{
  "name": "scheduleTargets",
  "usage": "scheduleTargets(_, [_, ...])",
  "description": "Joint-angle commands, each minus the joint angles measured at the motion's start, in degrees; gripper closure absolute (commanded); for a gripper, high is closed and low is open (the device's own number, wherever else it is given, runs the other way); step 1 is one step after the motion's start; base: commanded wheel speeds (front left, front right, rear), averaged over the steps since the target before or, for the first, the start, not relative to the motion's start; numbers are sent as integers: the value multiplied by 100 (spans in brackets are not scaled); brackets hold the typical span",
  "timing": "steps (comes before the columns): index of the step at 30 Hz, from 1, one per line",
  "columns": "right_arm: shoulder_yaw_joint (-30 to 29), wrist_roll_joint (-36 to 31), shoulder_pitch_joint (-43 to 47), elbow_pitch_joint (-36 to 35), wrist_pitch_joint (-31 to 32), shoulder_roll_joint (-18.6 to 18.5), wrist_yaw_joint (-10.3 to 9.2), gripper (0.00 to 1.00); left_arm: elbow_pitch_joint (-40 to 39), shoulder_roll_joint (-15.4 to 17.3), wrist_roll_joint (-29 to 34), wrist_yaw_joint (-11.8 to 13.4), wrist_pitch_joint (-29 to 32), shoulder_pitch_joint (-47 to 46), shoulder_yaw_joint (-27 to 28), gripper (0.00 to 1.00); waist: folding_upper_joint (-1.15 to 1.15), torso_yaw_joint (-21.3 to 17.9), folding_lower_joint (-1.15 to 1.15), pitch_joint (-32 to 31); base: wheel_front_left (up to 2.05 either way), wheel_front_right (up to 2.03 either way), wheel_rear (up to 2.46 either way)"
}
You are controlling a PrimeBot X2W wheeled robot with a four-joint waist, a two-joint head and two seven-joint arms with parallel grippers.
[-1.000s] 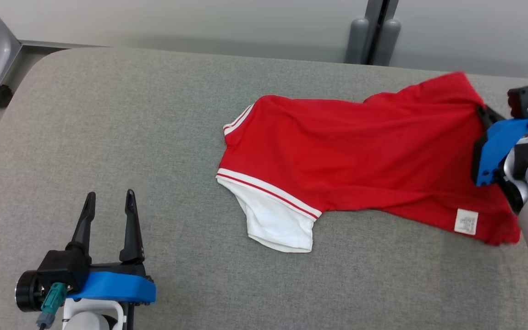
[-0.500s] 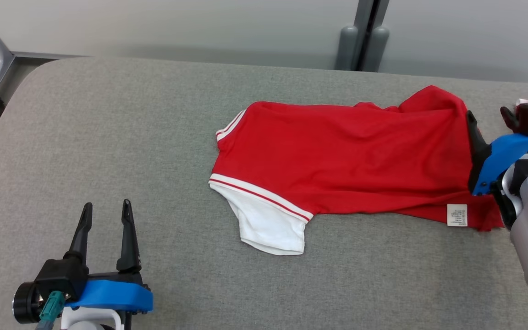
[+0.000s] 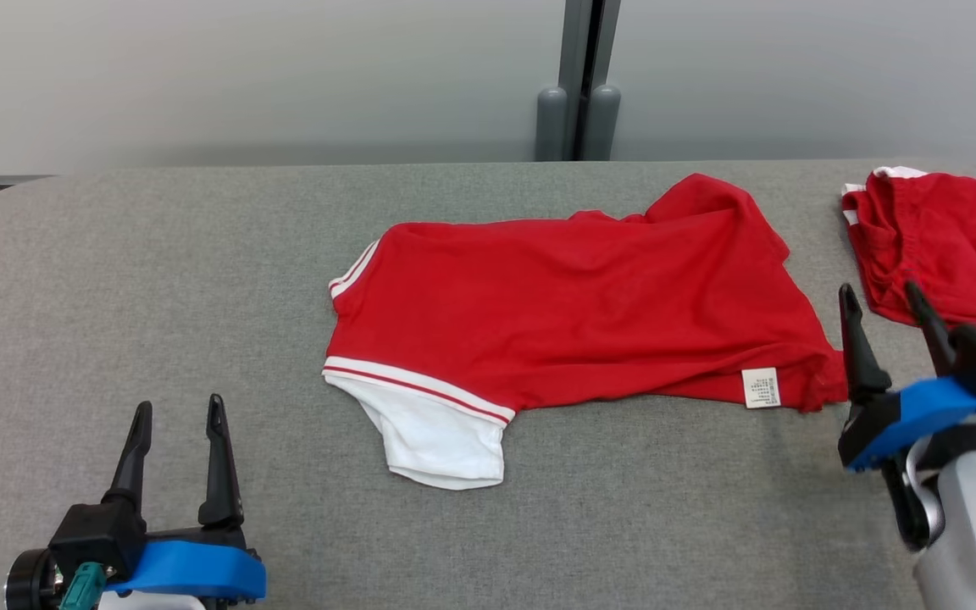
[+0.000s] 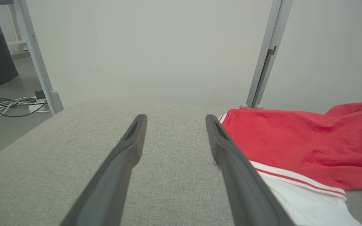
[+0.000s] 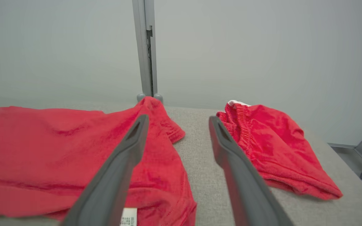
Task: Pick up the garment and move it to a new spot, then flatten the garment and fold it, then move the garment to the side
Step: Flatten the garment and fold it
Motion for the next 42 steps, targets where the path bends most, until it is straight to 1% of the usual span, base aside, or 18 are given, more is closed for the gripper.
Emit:
scheduleTargets(1, [-131, 31, 533, -480, -16, 136, 1, 0, -20, -7, 43, -31, -25, 70, 42, 0, 0, -65, 1, -27, 0, 0, 0])
scheduleTargets(4, [-302, 9, 1171, -1054, -17, 361, 1, 0, -32, -7, 44, -46, -25, 70, 82, 0, 0, -123, 1, -28, 0, 0, 0])
scheduleTargets(7, [-362, -95, 1657, -1415, -17, 525, 1, 0, -39, -6, 62, -62, -25, 70, 112, 0, 0, -180, 1, -9, 0, 0, 0])
scheduleTargets(10, [-405, -142, 1874, -1602, -17, 627, 1, 0, -44, -6, 92, -72, -25, 51, 128, 0, 0, -236, 1, 23, 0, 0, 0])
scheduleTargets(14, [-443, -199, 1893, -1593, -18, 631, 1, 0, -26, -7, 94, -79, -25, -10, 122, 0, 0, -248, 1, 37, 0, 0, 0])
scheduleTargets(18, [-435, -268, 1693, -1468, 60, 554, 1, 0, -5, -7, 106, -92, -25, -57, 95, 0, 0, -204, 1, 52, 0, 0, 0])
scheduleTargets(23, [-352, -271, 1426, -1118, 173, 493, 1, 0, -31, -7, 93, -98, -25, -102, 60, 0, 0, -104, 1, 116, 0, 0, 0])
scheduleTargets(29, [-286, -245, 1084, -445, 244, 400, 1, 0, -30, -7, 64, -109, -25, -177, 26, 0, 0, 63, 1, 273, 0, 0, 0])
scheduleTargets(34, [-277, -203, 773, 139, 166, 348, 1, 0, -50, -7, 49, -116, -25, -239, 1, 0, 0, 185, 1, 408, 0, 0, 0])
scheduleTargets(40, [-263, -142, 336, 683, 57, 308, 1, 0, -47, -8, 43, -121, -25, -296, -39, 0, 0, 278, 1, 511, 0, 0, 0])
scheduleTargets(41, [-243, -112, 271, 753, 41, 322, 1, 55, -43, -8, 44, -122, -25, -309, -43, 0, 0, 288, 1, 516, 0, 0, 0])
scheduleTargets(42, [-235, -54, 209, 804, 26, 338, 1, 100, -40, -8, 46, -122, -25, -318, -44, 0, 0, 297, 1, 519, 0, 0, 0])
